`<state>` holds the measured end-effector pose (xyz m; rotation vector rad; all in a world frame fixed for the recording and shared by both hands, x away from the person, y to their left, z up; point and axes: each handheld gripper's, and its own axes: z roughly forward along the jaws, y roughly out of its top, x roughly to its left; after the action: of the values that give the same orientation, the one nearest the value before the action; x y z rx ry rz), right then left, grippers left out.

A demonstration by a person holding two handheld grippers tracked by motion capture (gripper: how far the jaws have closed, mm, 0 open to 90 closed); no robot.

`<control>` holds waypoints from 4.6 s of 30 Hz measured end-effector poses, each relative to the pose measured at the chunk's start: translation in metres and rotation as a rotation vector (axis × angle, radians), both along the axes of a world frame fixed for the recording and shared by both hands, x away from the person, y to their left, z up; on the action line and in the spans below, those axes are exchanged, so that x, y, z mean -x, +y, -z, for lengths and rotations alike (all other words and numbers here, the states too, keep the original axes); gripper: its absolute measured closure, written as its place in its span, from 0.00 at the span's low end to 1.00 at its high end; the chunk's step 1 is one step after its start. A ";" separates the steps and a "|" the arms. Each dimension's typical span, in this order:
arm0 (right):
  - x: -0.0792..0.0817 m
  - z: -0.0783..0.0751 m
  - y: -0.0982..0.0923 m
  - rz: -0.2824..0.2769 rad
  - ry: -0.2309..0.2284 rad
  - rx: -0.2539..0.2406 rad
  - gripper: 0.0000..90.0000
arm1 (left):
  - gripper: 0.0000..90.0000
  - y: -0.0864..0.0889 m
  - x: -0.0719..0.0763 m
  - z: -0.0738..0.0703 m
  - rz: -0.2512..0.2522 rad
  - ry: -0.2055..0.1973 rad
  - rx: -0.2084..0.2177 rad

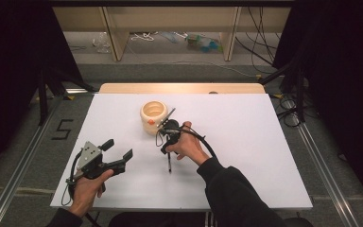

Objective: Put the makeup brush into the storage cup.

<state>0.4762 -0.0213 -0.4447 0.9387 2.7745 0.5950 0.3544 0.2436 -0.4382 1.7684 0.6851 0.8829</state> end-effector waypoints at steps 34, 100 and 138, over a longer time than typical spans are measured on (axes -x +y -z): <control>-0.003 0.014 0.008 -0.003 0.051 0.081 0.32 | 0.19 0.000 0.000 0.000 0.000 0.003 -0.003; -0.006 0.013 0.004 -0.103 0.111 0.152 0.93 | 0.20 0.000 0.000 0.000 -0.002 0.001 0.000; 0.047 -0.030 -0.038 -0.358 -0.006 0.056 0.93 | 0.21 -0.031 0.014 0.010 0.082 0.180 0.130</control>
<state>0.4289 -0.0595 -0.4142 0.4282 2.9566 0.5597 0.3406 0.2121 -0.4486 1.7589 0.7629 0.6146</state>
